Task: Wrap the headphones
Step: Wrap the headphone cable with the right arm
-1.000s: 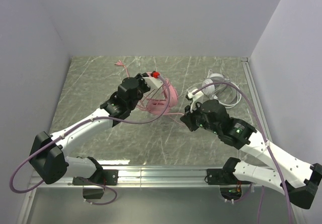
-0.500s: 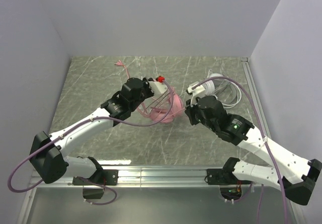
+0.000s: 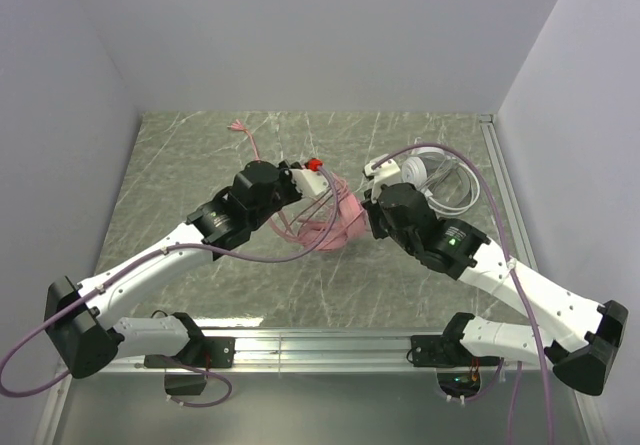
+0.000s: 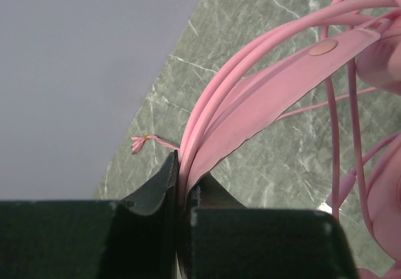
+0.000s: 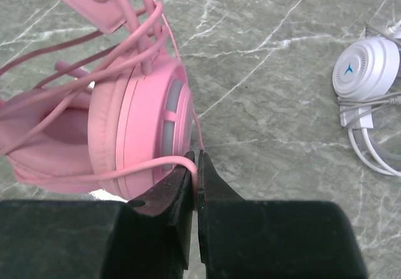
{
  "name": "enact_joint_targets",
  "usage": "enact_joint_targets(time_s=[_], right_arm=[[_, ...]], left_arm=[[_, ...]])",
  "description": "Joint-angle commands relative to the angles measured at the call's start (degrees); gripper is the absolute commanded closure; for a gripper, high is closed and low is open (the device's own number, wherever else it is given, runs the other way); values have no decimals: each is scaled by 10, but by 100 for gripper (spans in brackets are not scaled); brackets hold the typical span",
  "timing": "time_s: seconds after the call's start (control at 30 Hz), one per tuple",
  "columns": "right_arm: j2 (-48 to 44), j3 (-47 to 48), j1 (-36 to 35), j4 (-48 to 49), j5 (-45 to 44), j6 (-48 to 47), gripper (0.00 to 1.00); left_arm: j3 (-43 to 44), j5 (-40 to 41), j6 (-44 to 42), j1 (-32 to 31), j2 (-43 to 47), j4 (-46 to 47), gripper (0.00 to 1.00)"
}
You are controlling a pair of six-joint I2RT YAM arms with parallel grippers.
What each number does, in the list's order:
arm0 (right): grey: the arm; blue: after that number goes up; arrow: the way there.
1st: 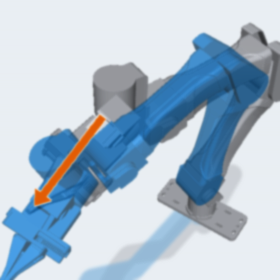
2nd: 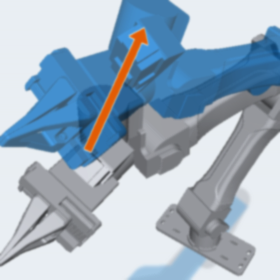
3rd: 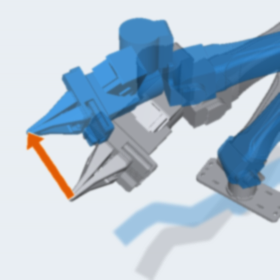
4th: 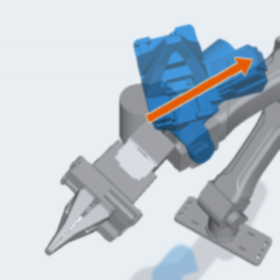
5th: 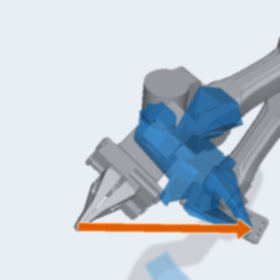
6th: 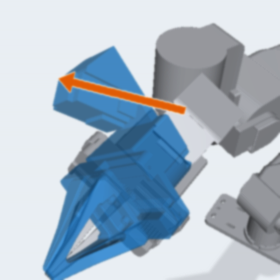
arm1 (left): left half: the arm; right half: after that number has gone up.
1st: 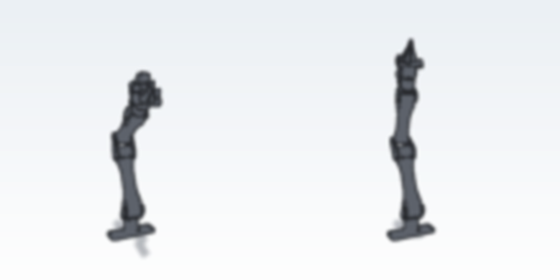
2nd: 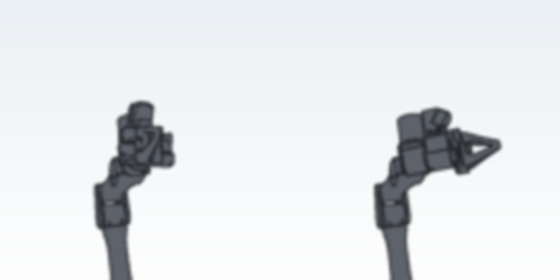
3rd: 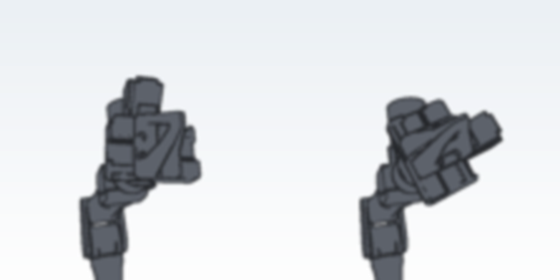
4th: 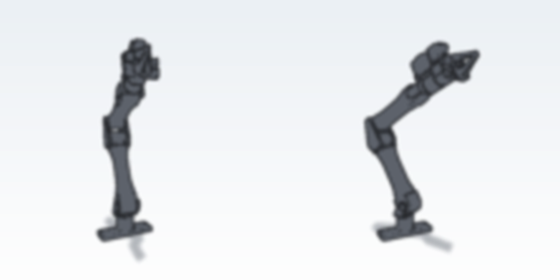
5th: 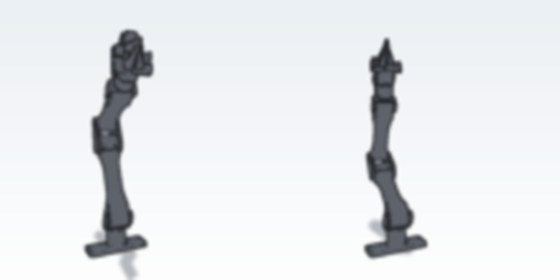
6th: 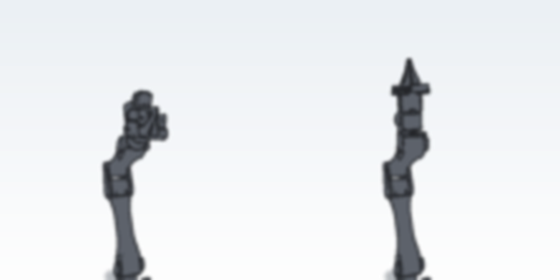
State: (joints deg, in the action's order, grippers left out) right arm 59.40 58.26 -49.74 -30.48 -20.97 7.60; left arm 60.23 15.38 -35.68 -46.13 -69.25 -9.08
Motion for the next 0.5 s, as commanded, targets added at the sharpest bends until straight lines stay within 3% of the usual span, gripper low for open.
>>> enact_joint_targets(time_s=[0.0,0.13,0.27,0.47], right_arm=[[-1,41,7,52,-100,-19,98],[6,47,10,69,-123,-33,97],[12,51,12,84,-146,-52,96],[23,62,16,93,-159,-64,87]], left_arm=[[9,-69,0,-8,29,-65,100],[16,-116,12,-11,29,-96,100],[13,-103,24,-15,15,-110,100],[2,-121,32,-19,11,-98,100]])
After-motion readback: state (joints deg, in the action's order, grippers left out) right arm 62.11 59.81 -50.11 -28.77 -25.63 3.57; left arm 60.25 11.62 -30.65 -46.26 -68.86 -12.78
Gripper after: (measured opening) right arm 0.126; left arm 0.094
